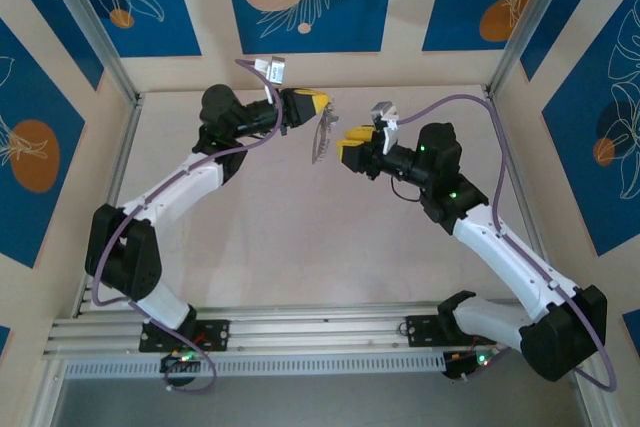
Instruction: Put the keys on the keyring
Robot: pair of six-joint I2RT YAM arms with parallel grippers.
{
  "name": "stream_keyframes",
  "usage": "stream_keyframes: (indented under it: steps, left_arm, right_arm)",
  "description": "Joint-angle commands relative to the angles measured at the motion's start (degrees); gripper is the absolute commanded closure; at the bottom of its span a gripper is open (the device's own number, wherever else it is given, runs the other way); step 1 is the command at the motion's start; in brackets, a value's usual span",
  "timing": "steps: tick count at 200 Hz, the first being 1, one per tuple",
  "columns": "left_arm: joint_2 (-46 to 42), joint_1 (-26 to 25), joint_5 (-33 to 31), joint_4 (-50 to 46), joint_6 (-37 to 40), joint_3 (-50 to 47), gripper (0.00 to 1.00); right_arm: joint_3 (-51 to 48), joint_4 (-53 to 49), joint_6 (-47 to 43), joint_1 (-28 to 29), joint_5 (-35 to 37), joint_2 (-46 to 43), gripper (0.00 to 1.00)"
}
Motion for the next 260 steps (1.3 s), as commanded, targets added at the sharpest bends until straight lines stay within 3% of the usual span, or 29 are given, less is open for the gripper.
stream_keyframes:
  steps: [1,98,112,127,144,222,260]
  left_arm:
    - [-0.05,-0.61,-2.11,5.56,-2.58,-0.76,1.00]
    - [2.06,-0.61,-3.08,13.13,-9.47,-2.61,1.00]
    - [2.16,-0.61,-3.00,13.24,-9.52,-2.58,1.00]
    - [2.34,-0.61,-3.09,13.44,-9.60,-2.55,1.00]
    - [2.45,-0.61,-3.17,13.62,-9.83,-2.46,1.00]
    - [3.39,-0.60,-3.42,14.94,-10.89,-2.02,1.00]
    - [3.09,-0.66,-3.60,15.21,-10.92,-2.16,1.00]
  right_arm:
    - [1.83,2.04,0.35,-0.17,1.71,0.34,0.58]
    - [9.24,6.51,-0.20,0.47,0.84,10.13,0.57]
    - [10.11,6.56,-0.25,0.39,-0.03,11.48,0.65]
    - [10.70,6.33,-0.11,0.42,-1.47,12.52,0.85]
    - [10.56,6.32,0.09,0.51,-2.58,13.12,1.00]
    - [10.98,5.26,1.06,2.52,-7.34,15.33,1.00]
    - [10.37,5.38,1.95,0.95,-5.04,15.59,1.00]
